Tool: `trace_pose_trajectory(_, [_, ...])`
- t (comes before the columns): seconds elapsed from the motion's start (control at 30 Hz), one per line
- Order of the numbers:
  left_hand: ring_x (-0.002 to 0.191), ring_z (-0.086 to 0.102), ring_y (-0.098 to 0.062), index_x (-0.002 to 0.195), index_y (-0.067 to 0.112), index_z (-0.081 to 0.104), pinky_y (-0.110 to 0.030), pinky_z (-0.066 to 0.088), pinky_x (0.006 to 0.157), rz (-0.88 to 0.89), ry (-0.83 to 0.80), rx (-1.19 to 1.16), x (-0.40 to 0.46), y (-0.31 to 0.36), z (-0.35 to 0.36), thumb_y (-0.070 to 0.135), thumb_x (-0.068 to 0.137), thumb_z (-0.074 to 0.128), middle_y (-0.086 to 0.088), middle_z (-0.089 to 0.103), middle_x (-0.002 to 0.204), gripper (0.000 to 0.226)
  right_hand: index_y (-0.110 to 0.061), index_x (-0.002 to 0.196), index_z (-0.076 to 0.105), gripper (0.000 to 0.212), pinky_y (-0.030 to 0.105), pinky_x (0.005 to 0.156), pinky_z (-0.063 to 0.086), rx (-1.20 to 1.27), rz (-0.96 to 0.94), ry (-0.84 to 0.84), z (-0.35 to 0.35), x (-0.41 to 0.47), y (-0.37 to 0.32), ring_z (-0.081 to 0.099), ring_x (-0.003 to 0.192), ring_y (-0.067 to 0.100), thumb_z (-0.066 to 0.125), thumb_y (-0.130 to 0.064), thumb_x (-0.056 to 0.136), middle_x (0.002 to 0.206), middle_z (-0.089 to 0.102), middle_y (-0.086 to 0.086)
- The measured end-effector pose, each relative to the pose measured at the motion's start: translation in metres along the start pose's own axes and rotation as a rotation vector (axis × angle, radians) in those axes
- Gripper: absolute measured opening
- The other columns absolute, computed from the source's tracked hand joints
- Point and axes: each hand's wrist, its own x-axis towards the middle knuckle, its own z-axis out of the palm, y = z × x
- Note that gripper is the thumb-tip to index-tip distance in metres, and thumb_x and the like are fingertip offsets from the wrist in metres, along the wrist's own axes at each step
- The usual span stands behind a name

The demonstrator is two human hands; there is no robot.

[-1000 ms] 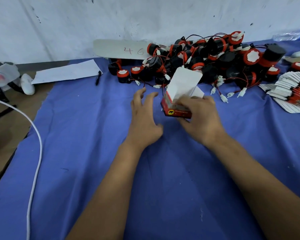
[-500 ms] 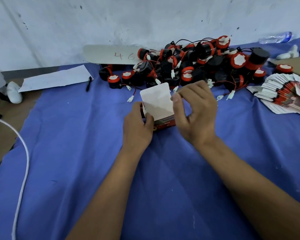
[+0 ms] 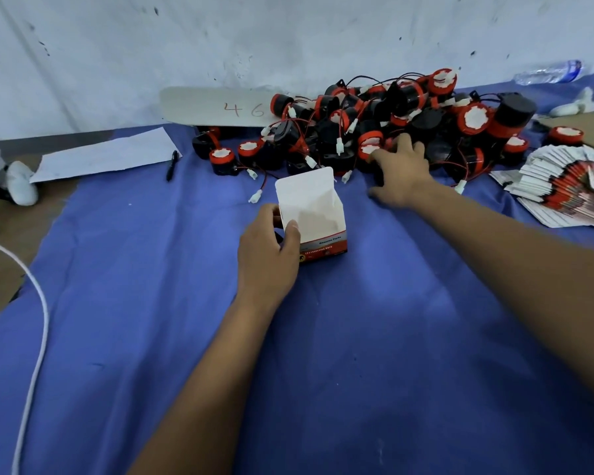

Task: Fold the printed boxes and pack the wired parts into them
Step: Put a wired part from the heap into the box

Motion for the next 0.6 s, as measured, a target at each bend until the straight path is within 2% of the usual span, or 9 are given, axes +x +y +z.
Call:
trace_pose_trajectory(0.13, [0.090,0.062,-0.013,0.112,0.017,0.058,-0.013,0.046,0.065,-0.041,0.066,0.022,0.000,-0.001,-0.003,0.023,0.102,0.054,0.008,0.066,0.103,0.013,-0.020,0.120,0.052,0.055,0.038,0.086,0.045,0.171,-0.084,0.048,-0.006,-0.039,-0.014,0.053,0.105,0.041,0.083,-0.033,0.076,0.121,0.048,0.017])
trace_pose_trajectory(0.23, [0.090,0.061,-0.017,0.104,0.020,0.052,-0.041,0.055,0.074,-0.089,0.147,0.079,0.001,-0.002,-0.007,0.025,0.101,0.054,0.006,0.064,0.098,0.006,-0.017,0.104,0.049,0.048,0.024,0.061,0.046,0.545,-0.096,0.069,-0.010,-0.079,-0.031,0.063,0.080,0.024,0.083,-0.041,0.081,0.092,0.059,-0.002])
trace_pose_trajectory(0.3, [0.089,0.059,-0.018,0.102,0.020,0.050,-0.047,0.055,0.077,-0.112,0.175,0.088,0.001,-0.001,-0.010,0.026,0.102,0.054,0.005,0.063,0.097,0.007,-0.014,0.092,0.044,0.053,0.034,0.054,0.057,0.976,0.065,0.029,-0.007,-0.106,-0.047,0.070,0.071,0.023,0.084,-0.046,0.079,0.082,0.056,-0.005])
trace_pose_trajectory(0.37, [0.088,0.060,-0.020,0.101,0.019,0.050,-0.050,0.055,0.078,-0.114,0.188,0.092,0.000,0.000,-0.010,0.026,0.102,0.054,0.003,0.064,0.096,0.008,-0.015,0.080,0.039,0.057,0.045,0.060,0.062,1.229,0.208,0.075,-0.002,-0.127,-0.062,0.069,0.076,0.027,0.083,-0.050,0.078,0.078,0.047,0.000])
trace_pose_trajectory(0.4, [0.088,0.061,-0.021,0.101,0.018,0.050,-0.050,0.055,0.077,-0.113,0.193,0.094,0.000,0.000,-0.011,0.026,0.102,0.053,0.002,0.065,0.095,0.009,-0.015,0.076,0.037,0.059,0.046,0.059,0.060,1.162,0.216,0.142,-0.001,-0.134,-0.067,0.066,0.072,0.027,0.080,-0.055,0.078,0.074,0.044,0.001])
trace_pose_trajectory(0.43, [0.088,0.061,-0.022,0.101,0.018,0.050,-0.050,0.055,0.077,-0.112,0.196,0.095,-0.001,0.001,-0.011,0.026,0.102,0.053,0.002,0.065,0.095,0.009,-0.015,0.070,0.035,0.063,0.043,0.054,0.054,0.973,0.181,0.213,0.000,-0.139,-0.069,0.060,0.065,0.025,0.076,-0.063,0.078,0.069,0.043,-0.001])
trace_pose_trajectory(0.5, [0.089,0.061,-0.022,0.101,0.018,0.050,-0.049,0.055,0.076,-0.114,0.200,0.104,-0.001,0.001,-0.012,0.027,0.102,0.053,0.002,0.065,0.096,0.009,-0.017,0.061,0.034,0.069,0.032,0.047,0.028,0.451,0.070,0.293,-0.002,-0.146,-0.068,0.044,0.055,0.019,0.061,-0.077,0.079,0.062,0.042,-0.005])
trace_pose_trajectory(0.53, [0.089,0.061,-0.023,0.101,0.017,0.050,-0.047,0.053,0.075,-0.116,0.204,0.118,0.000,-0.001,-0.013,0.026,0.102,0.053,0.001,0.064,0.097,0.010,-0.018,0.059,0.034,0.069,0.031,0.047,0.022,0.317,0.008,0.278,-0.006,-0.150,-0.070,0.040,0.055,0.018,0.055,-0.080,0.081,0.063,0.041,-0.004])
trace_pose_trajectory(0.6, [0.089,0.060,-0.024,0.101,0.015,0.051,-0.041,0.046,0.072,-0.118,0.218,0.150,0.002,-0.005,-0.014,0.026,0.102,0.053,-0.001,0.063,0.099,0.011,-0.017,0.055,0.036,0.069,0.032,0.048,0.021,0.310,-0.078,0.200,-0.012,-0.152,-0.071,0.041,0.056,0.019,0.047,-0.079,0.086,0.066,0.042,-0.002])
